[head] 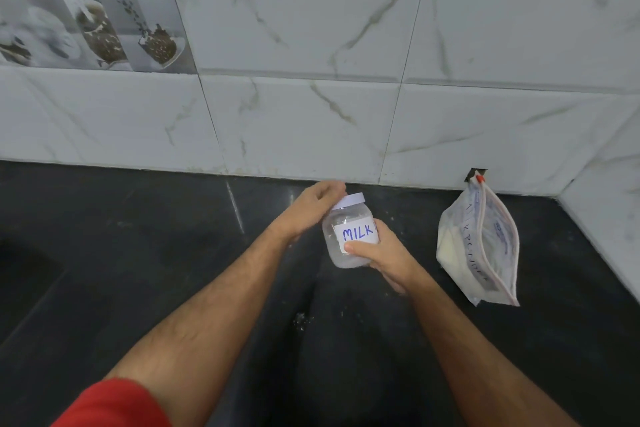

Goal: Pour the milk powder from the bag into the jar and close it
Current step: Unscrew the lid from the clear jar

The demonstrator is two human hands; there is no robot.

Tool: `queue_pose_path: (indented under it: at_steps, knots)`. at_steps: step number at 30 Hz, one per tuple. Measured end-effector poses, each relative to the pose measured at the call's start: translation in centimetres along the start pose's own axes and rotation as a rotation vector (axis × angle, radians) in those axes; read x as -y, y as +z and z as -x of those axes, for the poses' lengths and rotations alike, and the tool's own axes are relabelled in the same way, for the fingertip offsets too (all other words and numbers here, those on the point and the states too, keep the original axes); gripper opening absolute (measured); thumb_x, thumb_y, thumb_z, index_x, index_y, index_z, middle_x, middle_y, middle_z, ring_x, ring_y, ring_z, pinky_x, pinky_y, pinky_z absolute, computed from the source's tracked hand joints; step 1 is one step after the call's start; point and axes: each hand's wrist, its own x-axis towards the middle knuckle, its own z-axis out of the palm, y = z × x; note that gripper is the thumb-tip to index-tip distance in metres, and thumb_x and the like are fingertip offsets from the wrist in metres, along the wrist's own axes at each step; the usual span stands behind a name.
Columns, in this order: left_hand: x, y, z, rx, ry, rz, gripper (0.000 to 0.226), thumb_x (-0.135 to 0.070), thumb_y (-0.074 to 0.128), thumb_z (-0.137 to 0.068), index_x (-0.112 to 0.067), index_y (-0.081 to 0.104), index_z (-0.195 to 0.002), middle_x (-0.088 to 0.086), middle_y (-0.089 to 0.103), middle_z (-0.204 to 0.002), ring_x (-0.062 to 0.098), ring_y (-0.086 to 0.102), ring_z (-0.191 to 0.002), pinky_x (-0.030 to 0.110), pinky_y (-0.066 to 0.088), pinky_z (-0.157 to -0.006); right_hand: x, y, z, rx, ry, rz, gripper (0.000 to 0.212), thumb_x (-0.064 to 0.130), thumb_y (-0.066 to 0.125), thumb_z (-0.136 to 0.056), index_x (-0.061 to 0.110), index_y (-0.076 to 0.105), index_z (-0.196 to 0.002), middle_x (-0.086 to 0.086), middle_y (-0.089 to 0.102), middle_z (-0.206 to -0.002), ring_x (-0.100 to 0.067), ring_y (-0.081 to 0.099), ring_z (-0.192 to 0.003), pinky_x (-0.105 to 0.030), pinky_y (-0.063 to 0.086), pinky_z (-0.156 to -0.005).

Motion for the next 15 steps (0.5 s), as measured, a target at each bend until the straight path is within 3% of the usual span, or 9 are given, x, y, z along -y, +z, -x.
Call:
queue_pose_path:
  at_steps: [3, 7, 11, 15]
  knots:
    - [-1.8, 0.5, -0.2, 0.151, 0.026, -0.012, 0.042, -0.046, 0.061, -0.091, -0.023, 0.06, -0.127, 0.0, 0.069, -0.119, 0.011, 0.066, -0.105, 0.029, 0.051, -0.097, 0.4, -0.4, 0.9, 0.081, 0.03, -0.127, 0.076, 0.037, 0.084, -0.065, 0.017, 0.051, -0.131, -0.013, 0.062, -0.125, -0.031, 0.06, -0.117, -0.053, 0.053, -0.098]
    - [-3.3, 1.7, -0.3, 0.165, 0.014, 0.027, 0.026, -0.025, 0.069, -0.09, -0.018, 0.067, -0.115, 0.002, 0.072, -0.104, 0.013, 0.069, -0.09, 0.029, 0.054, -0.088, 0.8, -0.3, 2.0, 0.093, 0.053, -0.204, 0.081, 0.04, 0.083, -0.063, 0.019, 0.049, -0.134, -0.012, 0.06, -0.128, -0.031, 0.06, -0.118, -0.049, 0.056, -0.093]
    - [-4.0, 3.0, 0.1, 0.179, 0.013, -0.048, 0.03, -0.024, 0.068, -0.089, -0.022, 0.061, -0.119, -0.002, 0.073, -0.094, 0.013, 0.07, -0.079, 0.022, 0.053, -0.07, 0.5, 0.6, 2.7, -0.035, 0.065, -0.204, 0.085, 0.047, 0.084, -0.058, 0.027, 0.049, -0.133, -0.007, 0.061, -0.128, -0.032, 0.061, -0.118, -0.053, 0.057, -0.09]
    - [-5.0, 3.7, 0.4, 0.184, 0.017, -0.056, 0.032, -0.024, 0.069, -0.088, -0.02, 0.057, -0.118, 0.004, 0.074, -0.096, 0.015, 0.069, -0.074, 0.026, 0.053, -0.07, 0.7, 1.0, 3.3, -0.173, -0.011, -0.162, 0.077, 0.043, 0.082, -0.064, 0.025, 0.05, -0.132, -0.007, 0.062, -0.123, -0.031, 0.062, -0.113, -0.05, 0.06, -0.086]
